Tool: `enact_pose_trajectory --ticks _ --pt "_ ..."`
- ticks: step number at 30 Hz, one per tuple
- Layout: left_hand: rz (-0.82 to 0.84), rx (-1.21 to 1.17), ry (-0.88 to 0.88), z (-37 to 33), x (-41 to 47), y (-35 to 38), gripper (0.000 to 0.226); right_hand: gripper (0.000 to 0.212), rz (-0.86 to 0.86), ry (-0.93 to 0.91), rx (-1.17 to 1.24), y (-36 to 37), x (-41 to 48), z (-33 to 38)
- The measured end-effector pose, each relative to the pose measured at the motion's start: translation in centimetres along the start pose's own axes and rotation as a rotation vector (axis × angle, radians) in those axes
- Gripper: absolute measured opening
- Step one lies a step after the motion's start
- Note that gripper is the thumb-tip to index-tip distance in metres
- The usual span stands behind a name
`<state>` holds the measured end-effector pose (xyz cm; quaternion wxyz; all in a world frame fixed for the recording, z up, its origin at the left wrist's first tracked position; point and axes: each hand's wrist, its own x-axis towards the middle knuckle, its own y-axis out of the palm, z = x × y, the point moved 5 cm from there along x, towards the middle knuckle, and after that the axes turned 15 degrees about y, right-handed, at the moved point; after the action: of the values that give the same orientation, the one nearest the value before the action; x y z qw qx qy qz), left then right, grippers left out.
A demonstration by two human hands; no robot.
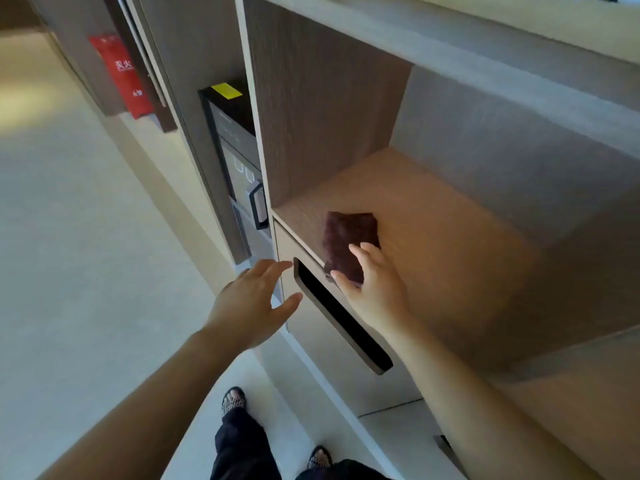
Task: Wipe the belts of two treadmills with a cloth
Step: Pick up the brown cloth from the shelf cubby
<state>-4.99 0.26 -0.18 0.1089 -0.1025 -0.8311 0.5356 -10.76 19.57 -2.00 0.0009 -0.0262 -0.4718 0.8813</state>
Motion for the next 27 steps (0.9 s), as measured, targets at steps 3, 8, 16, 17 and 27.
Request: enact_pose_trajectory --ticks 3,8,16,17,27 --pt "0.006 0.01 -0.001 1.1 1.5 0.1 0.058 0.063 -0.002 -0.016 -0.074 0.7 1.8 0.2" --pt "0.061 -0.049 0.008 3.3 3.6 1.8 0.056 0.071 0.015 0.001 -0.201 3.2 4.5 0.5" --pt "0.151 -0.047 0.182 6.0 8.4 2.3 0.054 0.068 -0.067 0.152 -0.329 5.7 5.3 -0.2" --pt "0.168 -0.033 0.219 6.3 9.3 2.2 0.055 0.068 -0.071 0.165 -0.336 5.7 5.5 -0.2" --pt "0.227 0.021 0.52 7.7 15.6 1.1 0.051 0.072 -0.087 0.307 -0.318 6.0 6.2 -0.2"
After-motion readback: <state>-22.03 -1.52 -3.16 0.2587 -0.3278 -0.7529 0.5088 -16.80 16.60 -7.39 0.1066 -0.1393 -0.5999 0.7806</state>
